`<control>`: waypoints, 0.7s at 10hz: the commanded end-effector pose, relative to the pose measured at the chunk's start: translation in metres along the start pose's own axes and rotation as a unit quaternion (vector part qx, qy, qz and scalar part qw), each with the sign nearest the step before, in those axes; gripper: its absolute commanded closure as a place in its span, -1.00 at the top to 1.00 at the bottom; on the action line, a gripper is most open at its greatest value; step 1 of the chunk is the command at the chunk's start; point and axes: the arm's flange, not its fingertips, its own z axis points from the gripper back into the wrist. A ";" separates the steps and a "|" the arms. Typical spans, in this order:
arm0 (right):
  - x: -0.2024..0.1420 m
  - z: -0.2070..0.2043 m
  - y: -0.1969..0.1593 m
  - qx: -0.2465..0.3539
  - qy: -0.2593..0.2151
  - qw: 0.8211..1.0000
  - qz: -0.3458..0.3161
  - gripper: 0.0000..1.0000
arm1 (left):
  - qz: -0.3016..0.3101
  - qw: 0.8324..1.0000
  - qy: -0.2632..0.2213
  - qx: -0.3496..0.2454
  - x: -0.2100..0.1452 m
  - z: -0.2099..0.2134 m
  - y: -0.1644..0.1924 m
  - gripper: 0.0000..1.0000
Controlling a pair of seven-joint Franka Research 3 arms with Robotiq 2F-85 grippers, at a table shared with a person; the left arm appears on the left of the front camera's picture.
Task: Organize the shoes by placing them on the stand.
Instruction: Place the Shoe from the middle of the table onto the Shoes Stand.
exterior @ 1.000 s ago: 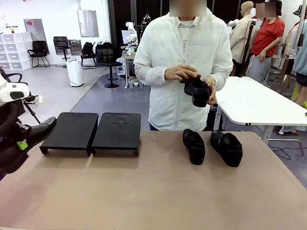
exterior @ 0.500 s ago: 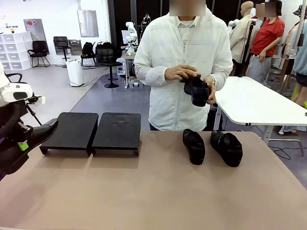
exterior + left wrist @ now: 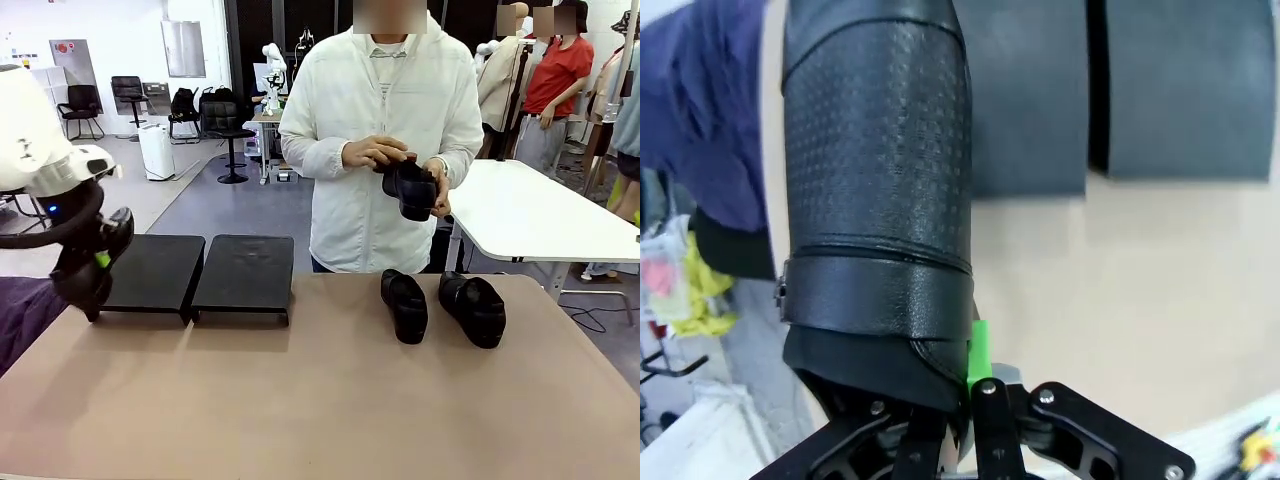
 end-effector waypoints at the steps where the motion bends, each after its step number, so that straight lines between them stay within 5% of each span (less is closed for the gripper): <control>1: -0.001 0.002 0.003 -0.003 0.005 1.000 0.005 1.00 | 0.031 0.999 -0.023 0.013 0.037 -0.015 0.003 -1.00; 7: -0.001 0.002 0.003 -0.003 0.005 1.000 0.005 1.00 | 0.021 0.997 -0.036 0.069 0.080 -0.071 0.012 -1.00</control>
